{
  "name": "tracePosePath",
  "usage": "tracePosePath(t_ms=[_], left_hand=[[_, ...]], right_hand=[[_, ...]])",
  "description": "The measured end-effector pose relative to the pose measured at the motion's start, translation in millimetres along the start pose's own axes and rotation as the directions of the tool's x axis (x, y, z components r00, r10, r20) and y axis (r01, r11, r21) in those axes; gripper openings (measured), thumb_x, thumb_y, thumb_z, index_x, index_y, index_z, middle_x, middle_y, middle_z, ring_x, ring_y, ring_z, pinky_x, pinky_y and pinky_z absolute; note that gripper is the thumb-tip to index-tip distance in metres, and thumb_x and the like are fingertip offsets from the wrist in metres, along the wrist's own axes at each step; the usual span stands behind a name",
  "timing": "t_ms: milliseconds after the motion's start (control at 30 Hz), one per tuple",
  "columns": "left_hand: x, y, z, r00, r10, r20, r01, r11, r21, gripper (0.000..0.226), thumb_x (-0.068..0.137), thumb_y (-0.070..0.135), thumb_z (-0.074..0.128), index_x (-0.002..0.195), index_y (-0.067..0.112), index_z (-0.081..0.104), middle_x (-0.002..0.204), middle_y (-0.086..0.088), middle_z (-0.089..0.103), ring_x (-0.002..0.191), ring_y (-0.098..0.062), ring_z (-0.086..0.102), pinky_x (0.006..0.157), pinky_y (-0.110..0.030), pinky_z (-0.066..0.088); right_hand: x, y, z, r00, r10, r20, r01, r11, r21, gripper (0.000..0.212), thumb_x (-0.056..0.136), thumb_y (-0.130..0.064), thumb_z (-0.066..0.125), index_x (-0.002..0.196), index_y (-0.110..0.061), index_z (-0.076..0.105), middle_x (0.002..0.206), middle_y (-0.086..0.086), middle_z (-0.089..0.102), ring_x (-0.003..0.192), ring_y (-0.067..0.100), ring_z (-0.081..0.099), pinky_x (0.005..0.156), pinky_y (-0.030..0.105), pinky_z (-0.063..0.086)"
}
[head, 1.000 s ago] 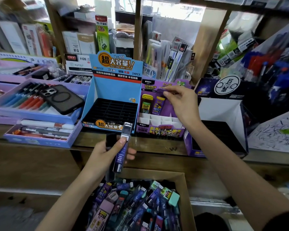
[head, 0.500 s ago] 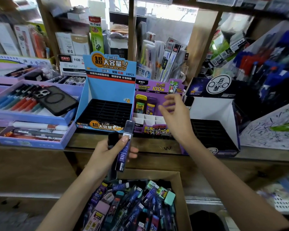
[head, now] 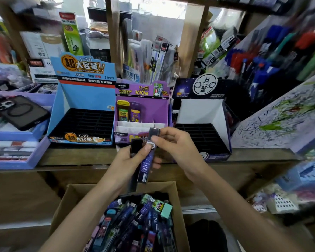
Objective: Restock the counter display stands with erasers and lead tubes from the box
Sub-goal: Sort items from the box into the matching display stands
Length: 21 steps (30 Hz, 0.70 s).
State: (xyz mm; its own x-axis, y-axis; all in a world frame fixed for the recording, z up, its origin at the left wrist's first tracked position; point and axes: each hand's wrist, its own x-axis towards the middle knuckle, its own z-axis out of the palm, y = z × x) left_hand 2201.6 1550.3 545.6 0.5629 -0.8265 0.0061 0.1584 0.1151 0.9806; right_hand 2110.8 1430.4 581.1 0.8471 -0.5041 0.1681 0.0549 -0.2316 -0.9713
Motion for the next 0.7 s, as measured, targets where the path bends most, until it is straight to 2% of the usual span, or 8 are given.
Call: tracePosePath(t_ms=[100, 167, 233, 300, 400, 467, 533, 700], left_hand=[[10, -4, 5, 0.999, 0.029, -0.04, -0.025, 0.995, 0.099, 0.028, 0.088, 0.036, 0.05, 0.097, 0.015, 0.067, 0.087, -0.004, 0.075, 0.079, -0.016, 0.071, 0.064, -0.019, 0.054], [17, -5, 5, 0.997, 0.004, -0.081, 0.006, 0.993, 0.121, 0.03, 0.089, 0.038, 0.047, 0.097, 0.013, 0.062, 0.078, -0.007, 0.074, 0.063, -0.016, 0.068, 0.053, -0.021, 0.053], [23, -4, 3, 0.996, -0.007, -0.088, 0.019, 0.992, 0.126, 0.028, 0.088, 0.039, 0.047, 0.097, 0.013, 0.052, 0.067, -0.007, 0.068, 0.043, -0.012, 0.052, 0.04, -0.021, 0.041], [28, -6, 0, 0.992, -0.064, -0.112, 0.066, 0.998, 0.012, 0.025, 0.093, 0.034, 0.048, 0.095, 0.01, 0.043, 0.064, -0.006, 0.057, 0.038, -0.009, 0.037, 0.036, -0.02, 0.03], [32, -7, -5, 0.983, -0.17, -0.068, 0.151, 0.964, -0.218, 0.011, 0.098, 0.017, 0.038, 0.103, 0.011, 0.031, 0.064, -0.003, 0.051, 0.038, -0.009, 0.031, 0.035, -0.019, 0.025], [30, -8, -7, 0.986, -0.166, -0.026, 0.153, 0.953, -0.262, 0.011, 0.096, 0.016, 0.035, 0.105, 0.01, 0.03, 0.067, -0.004, 0.051, 0.04, -0.009, 0.031, 0.035, -0.02, 0.027], [27, -8, -7, 0.989, -0.149, -0.024, 0.136, 0.951, -0.279, 0.009, 0.097, 0.014, 0.036, 0.104, 0.012, 0.031, 0.07, -0.006, 0.051, 0.04, -0.01, 0.032, 0.035, -0.02, 0.029], [22, -9, -10, 0.996, -0.01, -0.088, 0.005, 0.998, -0.06, 0.012, 0.096, 0.017, 0.046, 0.101, 0.006, 0.047, 0.071, -0.003, 0.063, 0.052, -0.014, 0.054, 0.047, -0.025, 0.047]], right_hand=[[5, -8, -23, 0.992, -0.002, -0.123, 0.008, 0.999, 0.043, 0.01, 0.087, -0.005, 0.062, 0.08, -0.012, 0.064, 0.071, -0.003, 0.065, 0.065, 0.002, 0.061, 0.06, 0.018, 0.05], [17, -17, -48, 0.971, -0.051, -0.234, 0.047, 0.999, -0.024, 0.016, 0.087, -0.006, 0.062, 0.077, -0.019, 0.063, 0.069, -0.006, 0.064, 0.063, 0.002, 0.06, 0.058, 0.019, 0.049], [31, -26, -74, 0.948, -0.125, -0.294, 0.088, 0.987, -0.135, 0.016, 0.086, -0.01, 0.064, 0.078, -0.023, 0.062, 0.072, -0.004, 0.062, 0.065, 0.005, 0.059, 0.059, 0.022, 0.049], [45, -30, -95, 0.927, -0.187, -0.324, 0.112, 0.965, -0.236, 0.019, 0.086, -0.012, 0.066, 0.078, -0.028, 0.06, 0.073, -0.004, 0.06, 0.068, 0.01, 0.059, 0.06, 0.024, 0.048], [63, -22, -111, 0.928, -0.207, -0.31, 0.098, 0.939, -0.33, 0.013, 0.086, -0.012, 0.067, 0.079, -0.022, 0.062, 0.075, -0.002, 0.059, 0.074, 0.016, 0.058, 0.065, 0.028, 0.05], [72, -13, -110, 0.945, -0.183, -0.27, 0.089, 0.941, -0.325, 0.006, 0.085, -0.008, 0.066, 0.089, -0.011, 0.064, 0.081, 0.005, 0.061, 0.077, 0.018, 0.058, 0.069, 0.033, 0.05], [77, -4, -104, 0.958, -0.167, -0.232, 0.092, 0.948, -0.306, 0.014, 0.084, -0.001, 0.065, 0.096, -0.011, 0.065, 0.084, 0.01, 0.062, 0.076, 0.019, 0.056, 0.069, 0.034, 0.048], [85, 3, -103, 0.975, -0.151, -0.162, 0.096, 0.947, -0.306, 0.025, 0.084, 0.001, 0.064, 0.103, -0.016, 0.064, 0.082, 0.004, 0.064, 0.07, 0.007, 0.058, 0.063, 0.018, 0.047]])
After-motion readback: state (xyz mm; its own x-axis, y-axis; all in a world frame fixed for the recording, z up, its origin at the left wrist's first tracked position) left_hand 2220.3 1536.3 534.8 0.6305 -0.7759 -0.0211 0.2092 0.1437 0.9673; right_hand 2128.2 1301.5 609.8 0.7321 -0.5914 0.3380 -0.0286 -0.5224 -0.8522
